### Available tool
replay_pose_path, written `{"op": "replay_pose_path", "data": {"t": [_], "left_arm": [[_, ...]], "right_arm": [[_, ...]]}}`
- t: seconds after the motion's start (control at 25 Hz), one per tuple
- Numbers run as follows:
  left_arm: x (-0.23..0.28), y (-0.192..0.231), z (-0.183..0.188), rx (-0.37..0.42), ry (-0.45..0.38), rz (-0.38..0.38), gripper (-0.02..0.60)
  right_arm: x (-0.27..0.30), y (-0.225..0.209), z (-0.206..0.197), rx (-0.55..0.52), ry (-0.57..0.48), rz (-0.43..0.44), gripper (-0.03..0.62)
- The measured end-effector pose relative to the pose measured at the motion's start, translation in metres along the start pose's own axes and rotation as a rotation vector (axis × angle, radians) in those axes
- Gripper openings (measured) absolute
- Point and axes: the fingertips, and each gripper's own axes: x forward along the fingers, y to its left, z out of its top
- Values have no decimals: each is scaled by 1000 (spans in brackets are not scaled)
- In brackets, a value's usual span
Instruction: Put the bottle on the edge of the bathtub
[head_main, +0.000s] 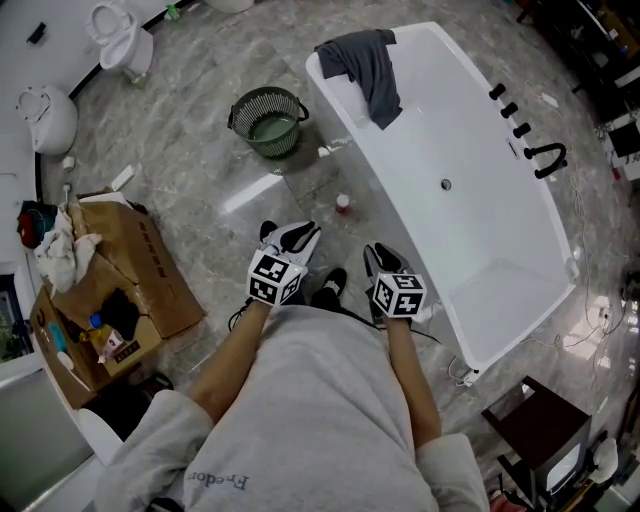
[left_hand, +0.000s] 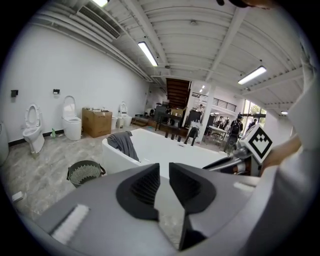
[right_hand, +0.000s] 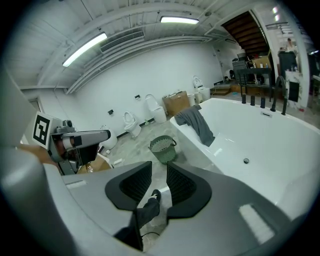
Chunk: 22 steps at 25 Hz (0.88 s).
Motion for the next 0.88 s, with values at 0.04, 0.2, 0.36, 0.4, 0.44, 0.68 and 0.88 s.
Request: {"op": "replay_pose_path", "data": {"t": [0.04,0.2,0.36,0.4,0.44,0.68,0.88], "left_arm": [[-1,2,0,-3,-2,5,110],[-4,8,0,-15,-5,22,63],[-6,11,0,-24,-5,25,57],[-6,11,-1,-26,-3,24,57],[-6,11,-2,-27,-1,24,57],[-6,12,-6,-31,9,26,57],[-6,10,-6,-33,13,23,57]], "right_arm": [[0,0,0,0,-1,-1,89],[-1,-2,2,10,-8,-12,43],[0,-3,2,19,-8,-16,2],[0,-3,2,19,-7,-15,2],[0,-3,1,17,-5,-15,2],[1,-1,1,4,1,-3,2],[0,0,2,-5,1,4,0]]}}
